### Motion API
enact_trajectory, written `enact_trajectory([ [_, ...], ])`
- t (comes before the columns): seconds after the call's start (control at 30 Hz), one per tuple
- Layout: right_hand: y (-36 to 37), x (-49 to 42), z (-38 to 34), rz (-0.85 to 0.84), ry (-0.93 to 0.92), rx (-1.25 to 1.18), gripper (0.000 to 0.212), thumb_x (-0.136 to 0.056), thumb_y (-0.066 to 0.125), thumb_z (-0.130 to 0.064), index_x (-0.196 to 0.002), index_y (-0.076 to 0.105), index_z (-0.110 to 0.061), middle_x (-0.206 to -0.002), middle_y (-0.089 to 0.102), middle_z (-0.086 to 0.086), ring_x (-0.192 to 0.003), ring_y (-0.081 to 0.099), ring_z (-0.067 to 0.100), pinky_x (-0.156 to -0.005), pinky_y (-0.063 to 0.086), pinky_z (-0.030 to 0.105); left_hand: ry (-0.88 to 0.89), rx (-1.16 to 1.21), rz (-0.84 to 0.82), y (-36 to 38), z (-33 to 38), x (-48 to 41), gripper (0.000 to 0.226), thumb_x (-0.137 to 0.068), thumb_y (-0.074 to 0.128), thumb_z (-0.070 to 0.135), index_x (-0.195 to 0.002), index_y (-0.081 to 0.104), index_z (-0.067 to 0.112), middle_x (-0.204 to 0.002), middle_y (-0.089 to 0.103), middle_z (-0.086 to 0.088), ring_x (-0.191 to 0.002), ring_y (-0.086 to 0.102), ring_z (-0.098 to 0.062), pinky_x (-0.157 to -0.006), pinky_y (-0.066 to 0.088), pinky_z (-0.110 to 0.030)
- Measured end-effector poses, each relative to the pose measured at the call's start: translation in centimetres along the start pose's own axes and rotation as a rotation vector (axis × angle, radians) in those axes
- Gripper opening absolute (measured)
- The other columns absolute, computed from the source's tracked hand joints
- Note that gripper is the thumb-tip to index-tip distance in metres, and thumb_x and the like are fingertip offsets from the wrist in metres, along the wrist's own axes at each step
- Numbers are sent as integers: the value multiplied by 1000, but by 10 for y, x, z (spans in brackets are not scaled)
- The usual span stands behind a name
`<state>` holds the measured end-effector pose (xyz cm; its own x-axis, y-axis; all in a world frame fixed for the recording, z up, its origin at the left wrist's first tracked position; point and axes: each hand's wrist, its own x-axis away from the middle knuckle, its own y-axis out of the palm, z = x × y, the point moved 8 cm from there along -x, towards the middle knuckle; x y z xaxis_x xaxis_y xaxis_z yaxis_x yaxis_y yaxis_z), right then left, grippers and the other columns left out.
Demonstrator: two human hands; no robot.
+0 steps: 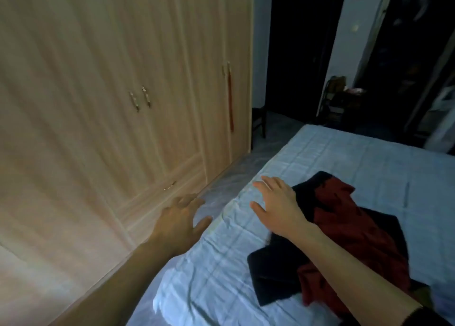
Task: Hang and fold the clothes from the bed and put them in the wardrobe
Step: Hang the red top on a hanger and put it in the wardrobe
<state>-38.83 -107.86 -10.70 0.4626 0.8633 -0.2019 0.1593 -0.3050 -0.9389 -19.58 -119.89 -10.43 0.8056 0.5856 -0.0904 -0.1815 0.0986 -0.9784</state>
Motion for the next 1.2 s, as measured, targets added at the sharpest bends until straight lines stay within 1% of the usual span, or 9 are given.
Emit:
enact_trajectory([
  [0.13,2,2,55,-1,180,34,55,-97,51,-45,-145,42,-21,-156,33,5,-142,27,29,-115,27,46,132,110,-77,39,17,-57,91,-81,17,83,-139,53,24,-146,49,0,-131,47,-25,-105,41,-42],
  [0.3,12,17,97,-15,385,52,56,-97,51,-45,-148,38,-24,-159,29,3,-146,21,27,-117,25,48,289,185,-167,81,41,-111,86,-82,21,81,-140,52,25,-149,45,2,-136,42,-21,-108,39,-46],
  [0.47,-14,38,104,48,597,154,57,-94,52,-47,-144,43,-22,-154,37,6,-141,30,31,-113,31,47,524,252,-153,79,76,-166,83,-81,27,73,-129,62,16,-142,53,-8,-130,49,-30,-109,40,-45],
  [0.63,-48,56,103,180,740,184,59,-85,44,-49,-133,55,-16,-136,53,7,-124,46,32,-99,39,44,674,292,-156,62,118,-191,87,-77,21,77,-135,56,23,-147,47,0,-134,41,-24,-107,39,-46],
  [0.7,-52,70,105,199,797,188,64,-85,40,-53,-134,55,-15,-139,52,9,-127,45,33,-100,38,44,731,297,-185,64,135,-189,85,-78,23,76,-138,53,24,-150,44,1,-136,38,-22,-107,39,-43],
  [0.8,-46,92,114,158,874,198,79,-80,24,-62,-140,49,-16,-147,44,12,-134,37,34,-108,35,47,795,293,-220,73,155,-186,68,-89,36,67,-141,50,24,-153,39,2,-138,36,-21,-108,37,-43],
  [0.97,-36,119,138,151,972,219,77,-83,26,-63,-137,51,-15,-141,50,11,-129,43,34,-108,35,45,859,316,-247,84,177,-184,55,-96,48,55,-142,47,25,-155,36,3,-140,33,-20,-110,36,-45],
  [1.1,-27,120,154,133,967,197,75,-83,29,-66,-137,51,-19,-138,51,7,-127,45,32,-104,38,44,849,306,-256,90,189,-197,53,-96,49,54,-141,48,25,-154,37,2,-137,35,-21,-107,40,-47],
  [1.2,-25,113,165,146,946,161,83,-80,24,-69,-141,47,-18,-144,46,7,-132,39,31,-108,34,42,837,295,-241,90,201,-205,51,-96,50,51,-139,49,23,-151,39,1,-136,36,-22,-107,40,-46],
])
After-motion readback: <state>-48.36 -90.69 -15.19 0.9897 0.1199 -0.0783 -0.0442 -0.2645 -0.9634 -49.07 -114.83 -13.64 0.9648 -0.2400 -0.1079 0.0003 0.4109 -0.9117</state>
